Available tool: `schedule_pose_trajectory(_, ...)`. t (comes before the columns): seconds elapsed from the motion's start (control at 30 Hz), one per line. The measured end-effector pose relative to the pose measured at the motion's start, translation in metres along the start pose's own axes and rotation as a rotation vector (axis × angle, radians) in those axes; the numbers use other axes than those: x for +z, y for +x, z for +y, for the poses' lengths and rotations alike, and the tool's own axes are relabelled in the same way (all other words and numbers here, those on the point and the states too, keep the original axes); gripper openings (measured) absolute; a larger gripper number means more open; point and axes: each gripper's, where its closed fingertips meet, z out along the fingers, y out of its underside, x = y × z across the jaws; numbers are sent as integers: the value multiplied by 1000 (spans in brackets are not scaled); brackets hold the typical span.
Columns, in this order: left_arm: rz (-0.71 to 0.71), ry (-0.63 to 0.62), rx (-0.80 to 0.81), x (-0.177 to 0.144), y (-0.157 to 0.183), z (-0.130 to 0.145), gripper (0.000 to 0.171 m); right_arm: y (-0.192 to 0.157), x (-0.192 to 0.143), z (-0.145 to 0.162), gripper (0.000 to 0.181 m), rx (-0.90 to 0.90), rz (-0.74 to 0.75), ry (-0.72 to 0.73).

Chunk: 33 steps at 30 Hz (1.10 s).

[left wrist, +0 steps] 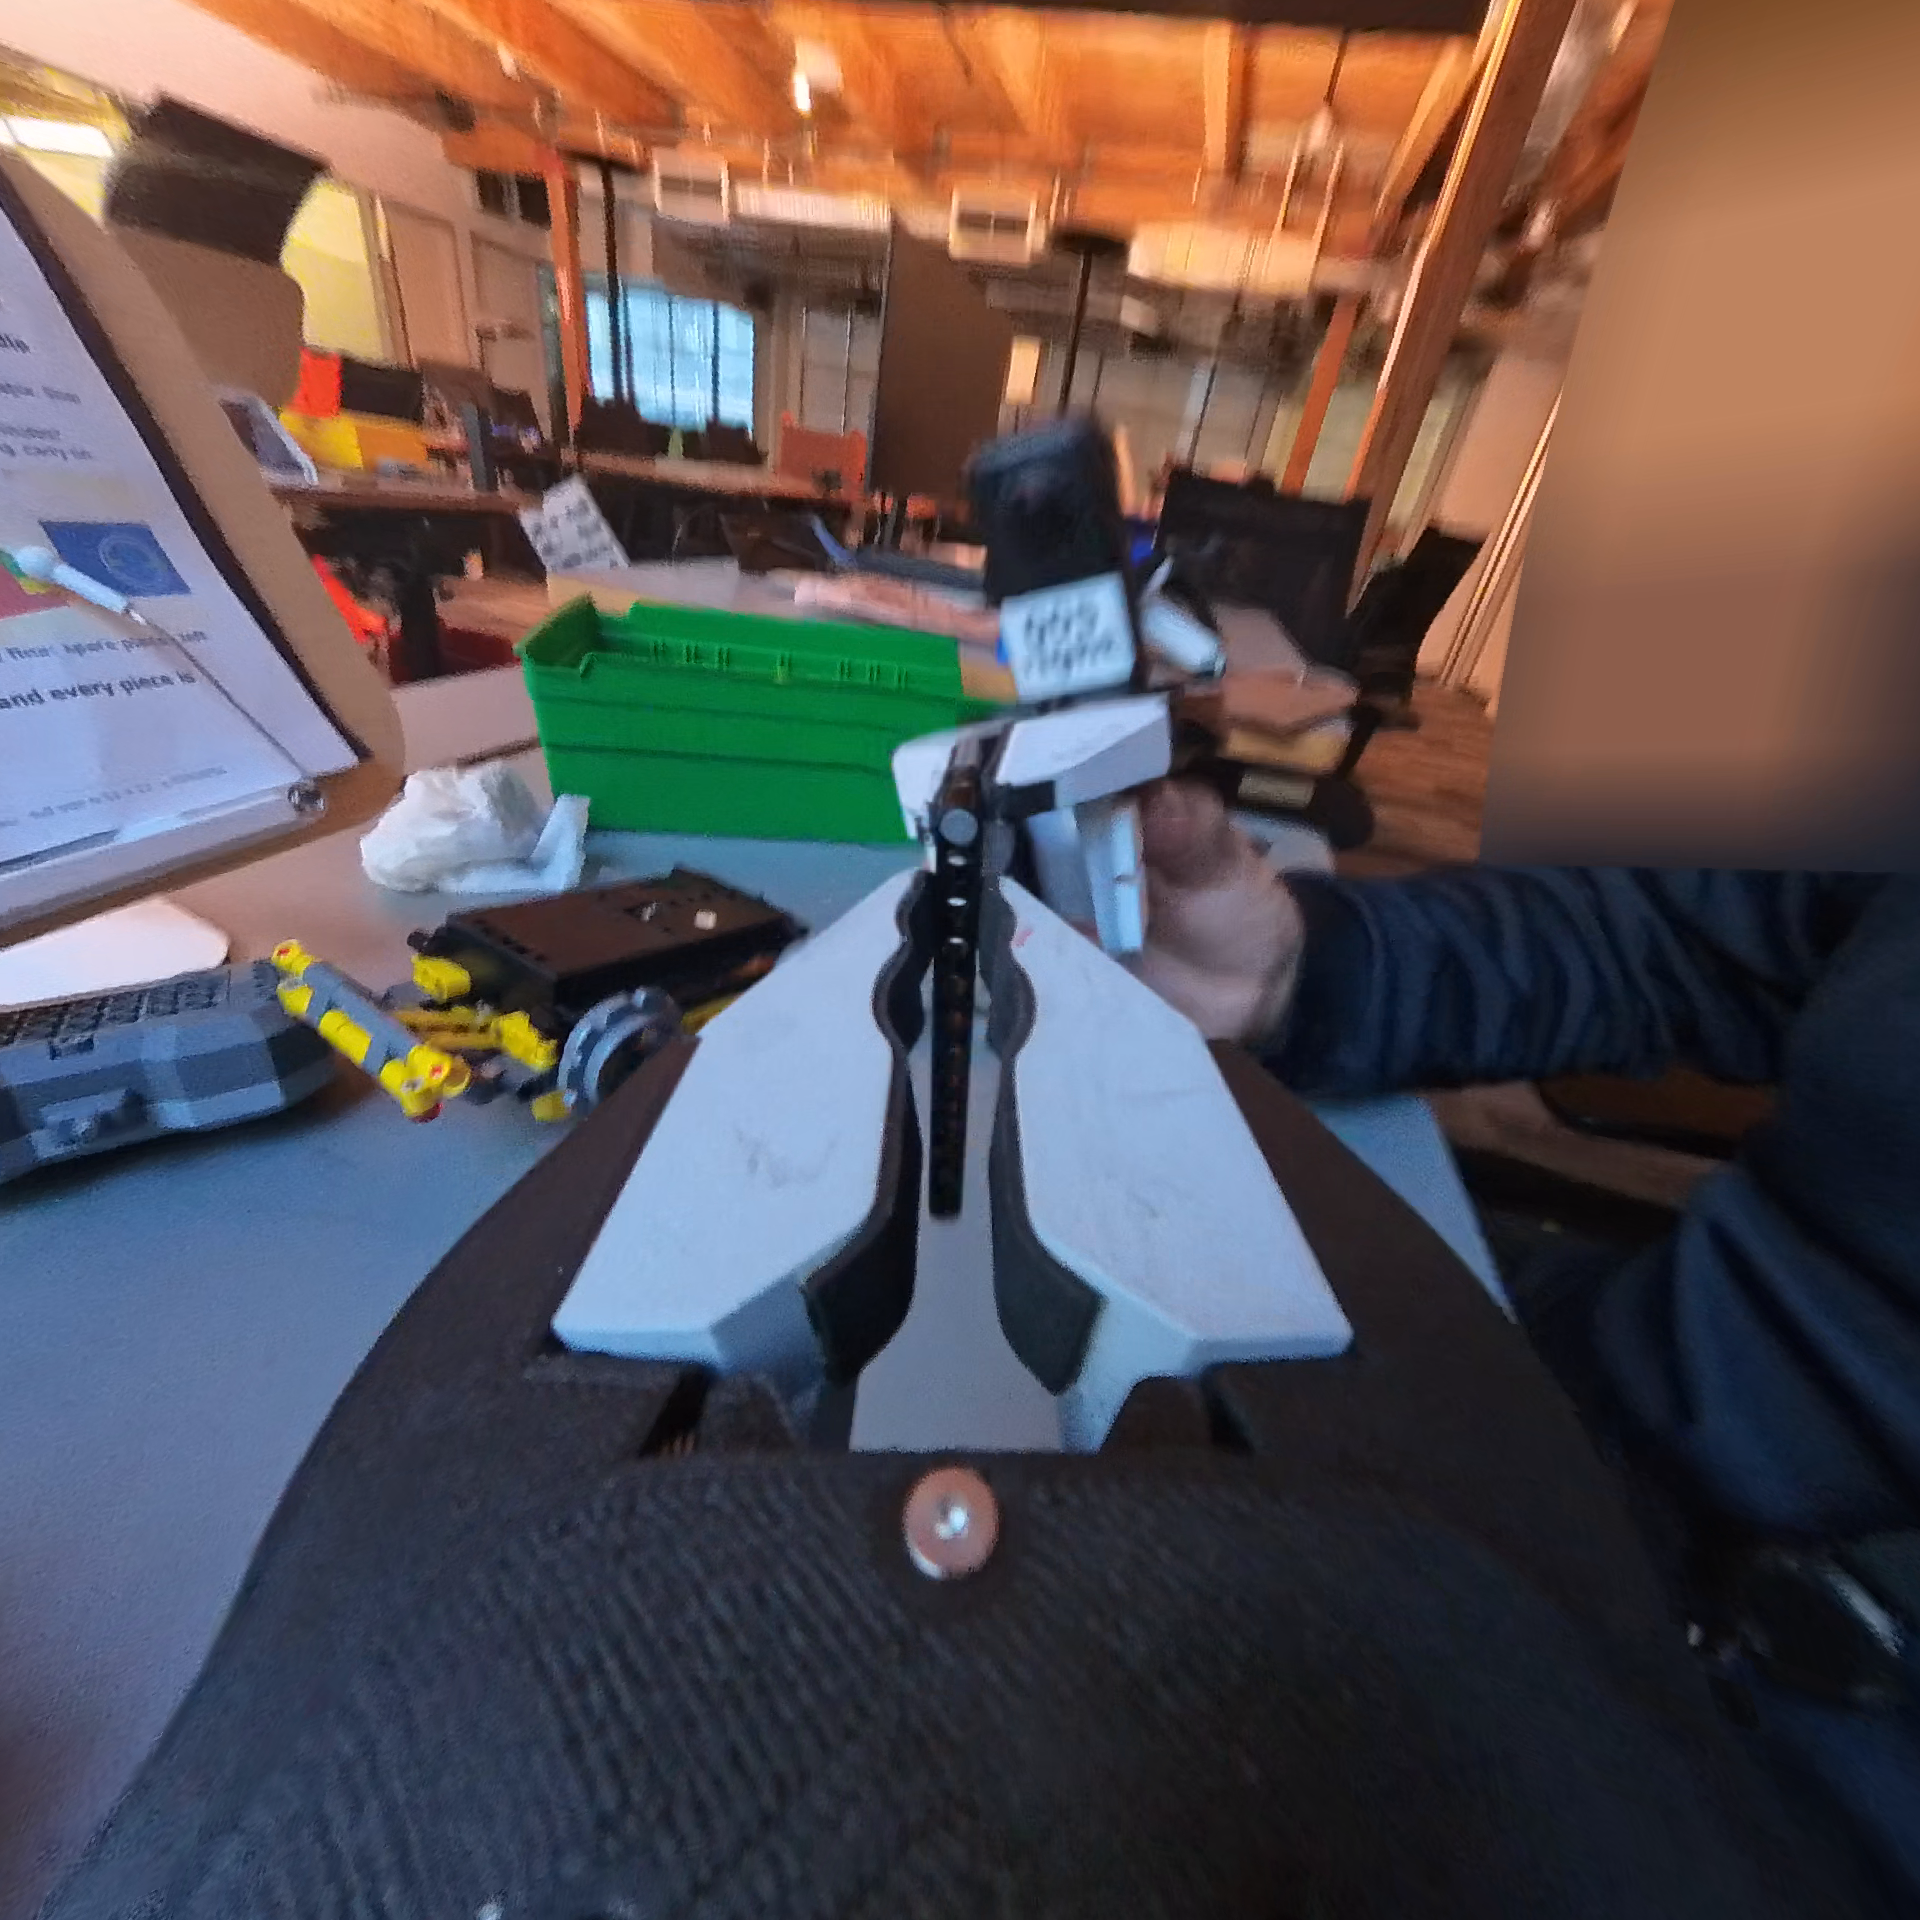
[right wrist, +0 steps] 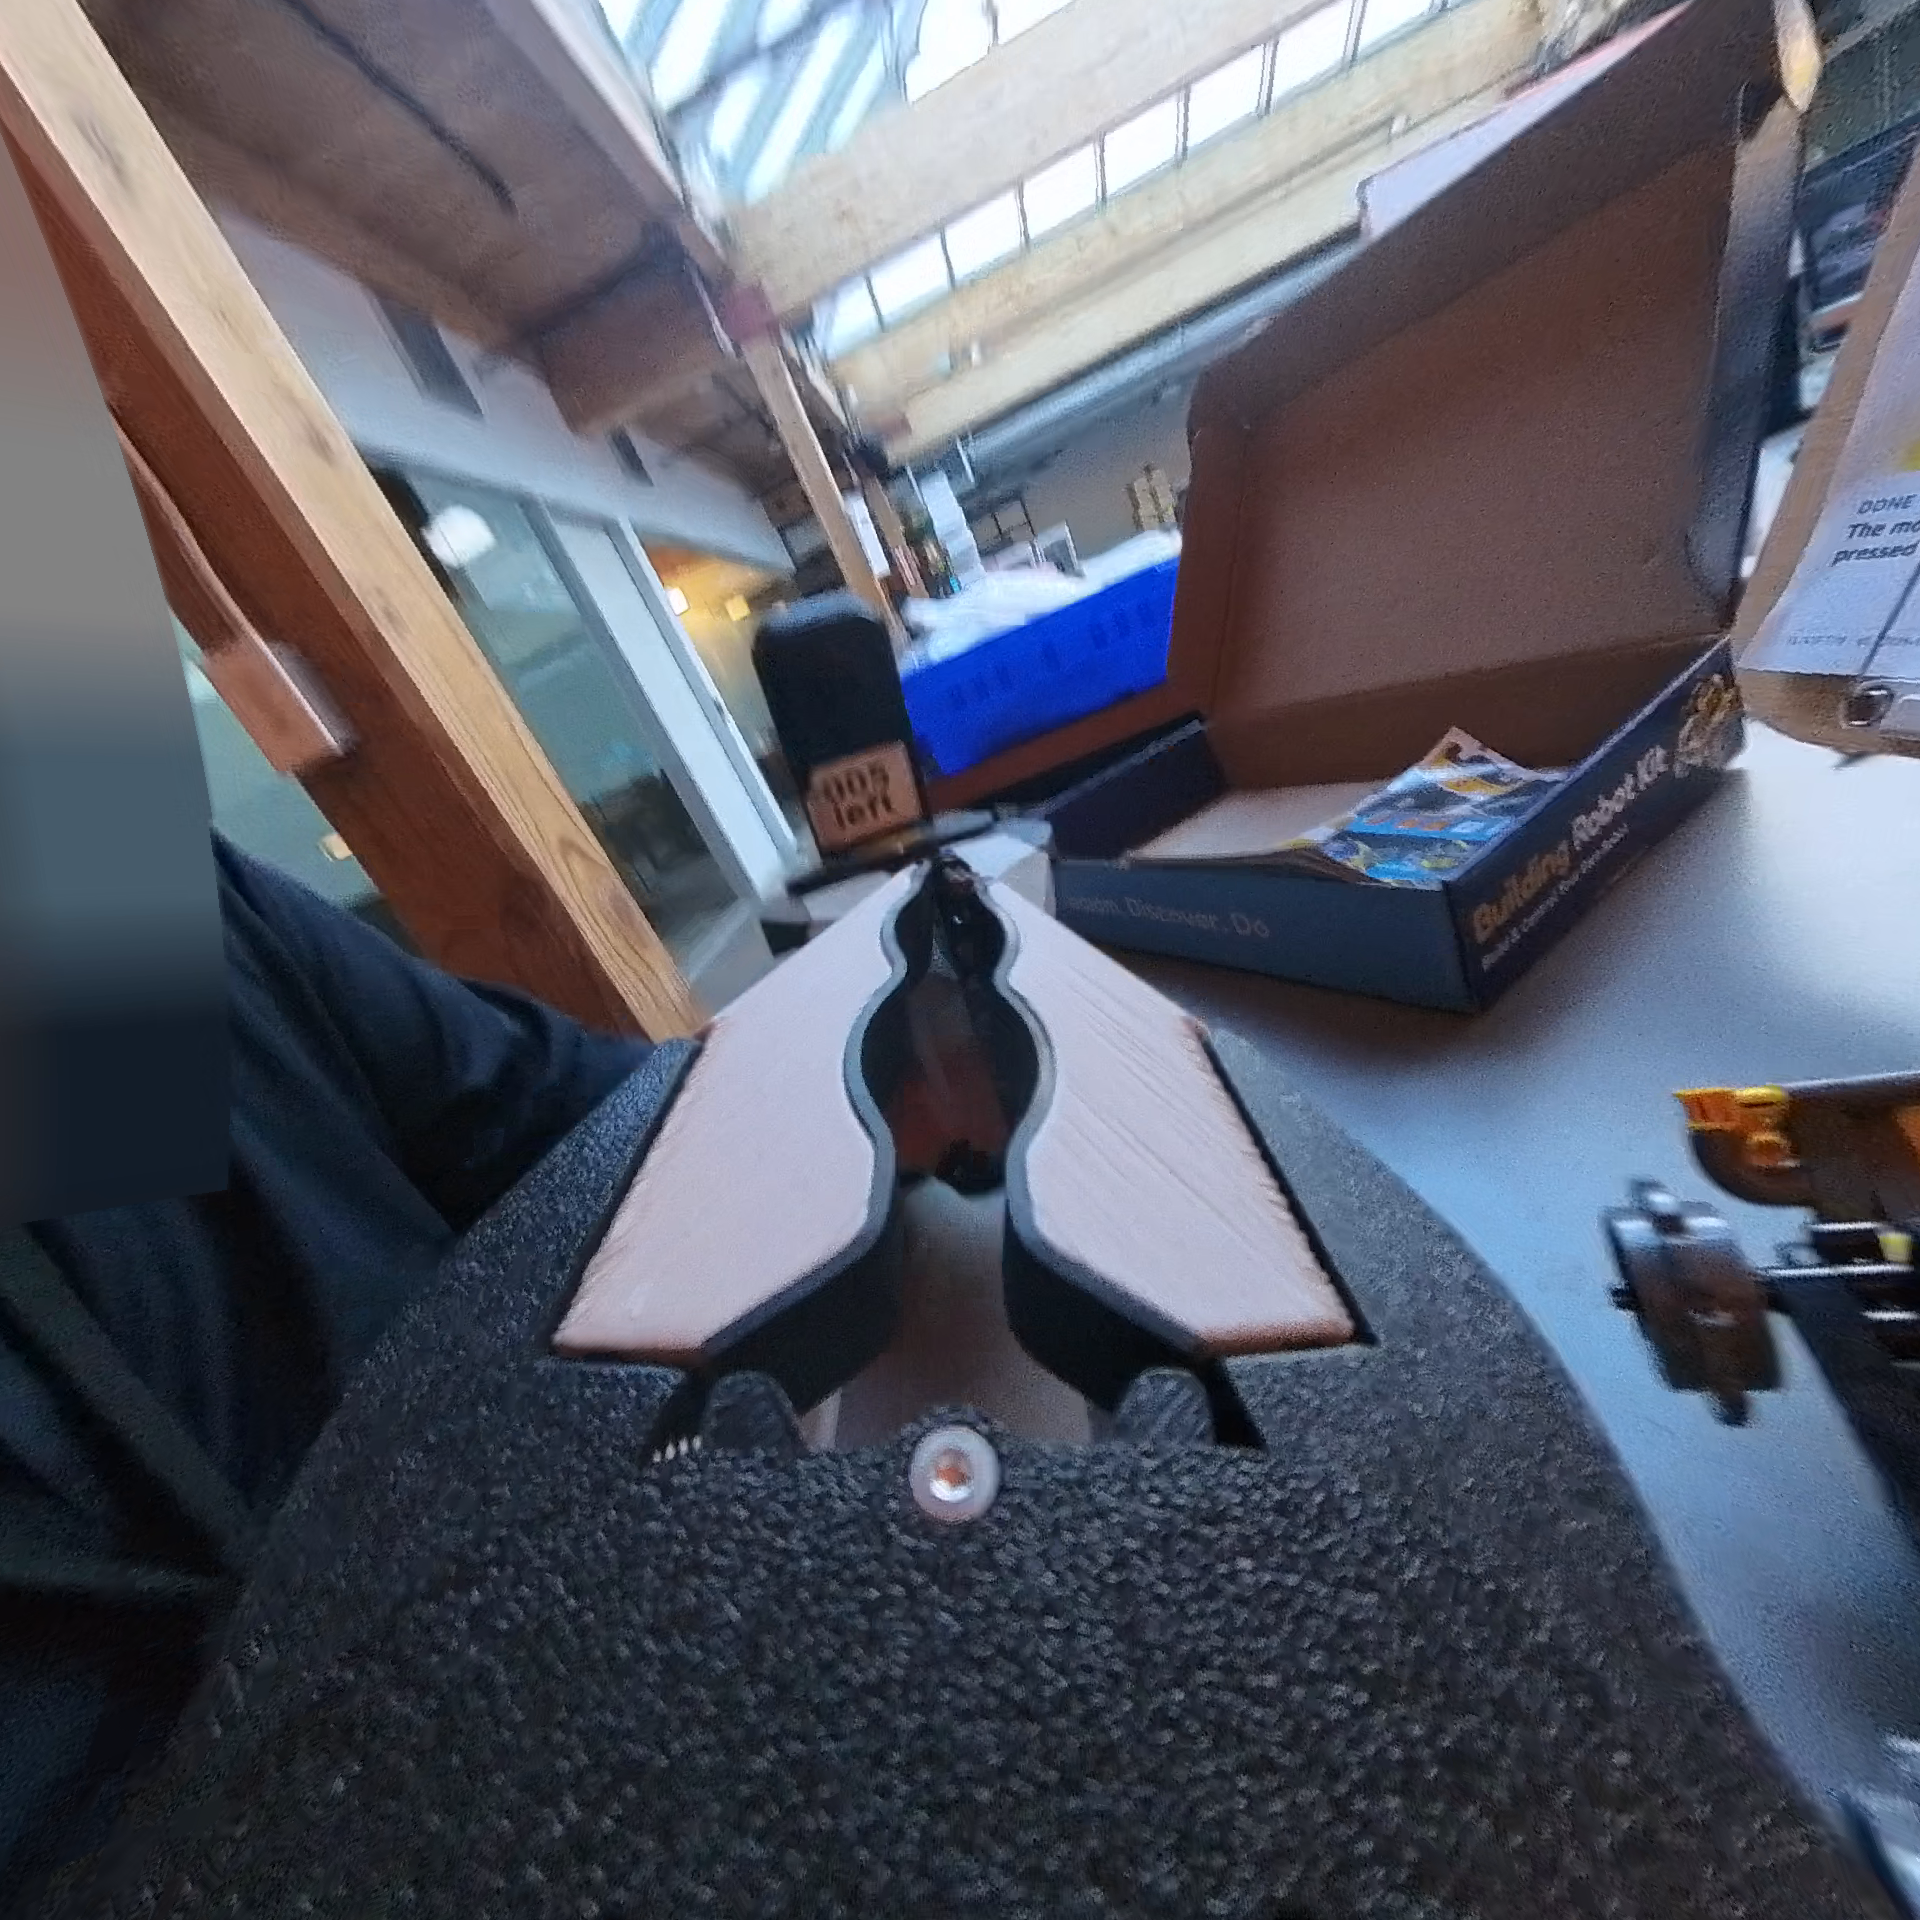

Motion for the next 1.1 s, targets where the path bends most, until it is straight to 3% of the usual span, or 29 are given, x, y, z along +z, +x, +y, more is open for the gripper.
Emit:
schedule_pose_trajectory(0.07, -67, -153, 87, -1, -8, 21, 6, 14, -8, 20, 7, -173, 111, -214)
schedule_pose_trajectory(0.17, -115, -271, 118, -2, -17, 40, 6, 33, -36, 30, 13, -469, 284, -485)
schedule_pose_trajectory(0.27, -142, -352, 203, 3, -17, 51, 6, 31, -46, 31, 24, -648, 335, -643)
schedule_pose_trajectory(0.43, -113, -446, 281, 14, -5, 68, 6, 23, -40, 50, 21, -866, 315, -795)
schedule_pose_trajectory(0.7, -118, -449, 331, 16, -4, 70, 6, 29, -41, 62, 4, -945, 335, -835)
schedule_pose_trajectory(0.83, -100, -560, 352, 19, -2, 92, 18, 26, -40, 69, 3, -941, 321, -807)
schedule_pose_trajectory(0.9, -117, -548, 429, 21, 0, 89, 5, 28, -43, 75, 4, -962, 322, -836)
schedule_pose_trajectory(1.1, -149, -514, 469, 23, -2, 81, 4, 28, -45, 69, 3, -1038, 376, -774)
